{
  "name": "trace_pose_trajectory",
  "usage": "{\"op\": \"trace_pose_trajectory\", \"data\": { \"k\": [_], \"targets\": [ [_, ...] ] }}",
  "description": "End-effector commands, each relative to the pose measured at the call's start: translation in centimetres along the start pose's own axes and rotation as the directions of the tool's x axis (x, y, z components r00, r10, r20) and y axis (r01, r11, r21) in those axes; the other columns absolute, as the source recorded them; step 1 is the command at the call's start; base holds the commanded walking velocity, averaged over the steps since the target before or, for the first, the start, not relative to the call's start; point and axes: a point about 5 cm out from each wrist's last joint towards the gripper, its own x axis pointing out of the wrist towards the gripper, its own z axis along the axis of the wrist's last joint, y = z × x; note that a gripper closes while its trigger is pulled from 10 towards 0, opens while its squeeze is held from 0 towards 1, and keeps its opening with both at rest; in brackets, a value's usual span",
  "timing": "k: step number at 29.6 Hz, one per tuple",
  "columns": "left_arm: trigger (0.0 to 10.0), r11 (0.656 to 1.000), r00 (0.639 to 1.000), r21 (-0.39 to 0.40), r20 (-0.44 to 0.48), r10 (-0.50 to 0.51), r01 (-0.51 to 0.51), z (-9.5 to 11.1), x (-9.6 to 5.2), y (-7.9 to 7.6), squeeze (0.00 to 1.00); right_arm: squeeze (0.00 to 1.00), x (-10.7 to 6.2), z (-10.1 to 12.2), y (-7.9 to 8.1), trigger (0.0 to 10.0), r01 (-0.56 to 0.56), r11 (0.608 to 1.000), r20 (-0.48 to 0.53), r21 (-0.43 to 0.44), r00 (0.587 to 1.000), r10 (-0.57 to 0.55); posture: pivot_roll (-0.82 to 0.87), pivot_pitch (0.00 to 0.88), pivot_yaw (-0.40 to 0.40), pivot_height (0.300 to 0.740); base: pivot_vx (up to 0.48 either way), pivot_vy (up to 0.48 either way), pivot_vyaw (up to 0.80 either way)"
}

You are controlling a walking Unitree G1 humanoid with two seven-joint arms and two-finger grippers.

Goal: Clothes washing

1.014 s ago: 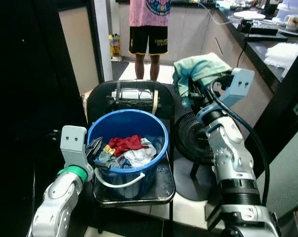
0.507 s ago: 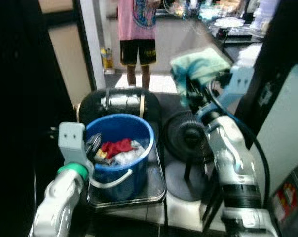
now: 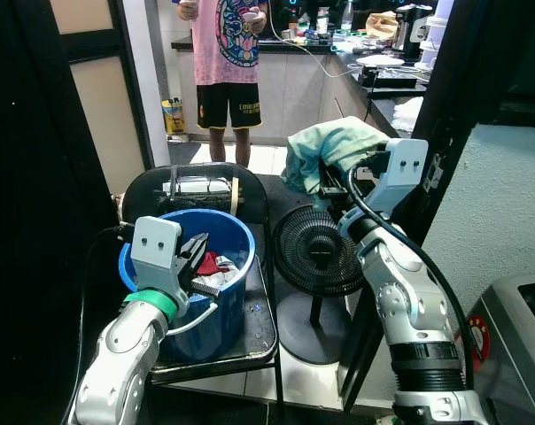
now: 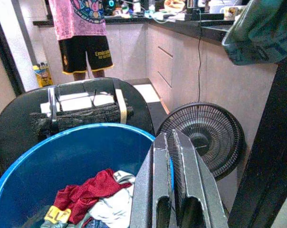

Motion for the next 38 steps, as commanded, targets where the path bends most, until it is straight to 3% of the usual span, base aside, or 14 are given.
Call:
{"op": "trace_pose_trajectory", "data": {
  "k": [1, 22, 30, 33, 38],
  "targets": [
    [10.0, 1.0, 1.0, 0.014, 0.0, -0.006, 0.006, 0.1, 0.1, -0.2, 0.0, 0.0, -0.4, -0.5, 0.0, 10.0, 0.004, 1.0, -0.022, 0.001, 1.0, -0.004, 0.02, 0.0, 0.011, 0.74, 0.0, 0.0, -0.8],
    [10.0, 0.999, 1.0, 0.05, -0.002, -0.012, 0.012, 0.2, 0.2, -0.4, 0.0, 0.0, -0.1, 0.5, 0.1, 10.0, 0.029, 0.999, 0.015, -0.022, 0.999, -0.028, 0.02, 0.0, 0.006, 0.74, 0.0, 0.0, -0.8],
    [10.0, 0.999, 0.999, 0.034, 0.037, -0.006, 0.005, 1.0, 0.4, -0.1, 0.0, 0.0, 0.7, 2.6, 0.8, 10.0, 0.017, 1.0, 0.084, 0.026, 0.996, -0.019, 0.02, 0.0, 0.005, 0.74, 0.0, 0.0, -0.8],
    [10.0, 1.0, 0.998, -0.001, 0.054, 0.012, -0.012, 1.6, 0.4, 0.2, 0.0, 0.0, 1.3, 4.5, 1.8, 10.0, -0.012, 0.999, 0.144, 0.045, 0.99, 0.006, 0.02, 0.0, 0.004, 0.74, 0.0, 0.0, -0.8],
    [10.0, 0.999, 0.999, -0.026, 0.046, 0.029, -0.027, 1.6, 0.3, 0.5, 0.0, 0.0, 1.6, 5.0, 2.2, 10.0, -0.031, 0.999, 0.159, 0.037, 0.987, 0.025, 0.02, 0.0, 0.001, 0.74, 0.0, 0.0, -0.8]
  ]
}}
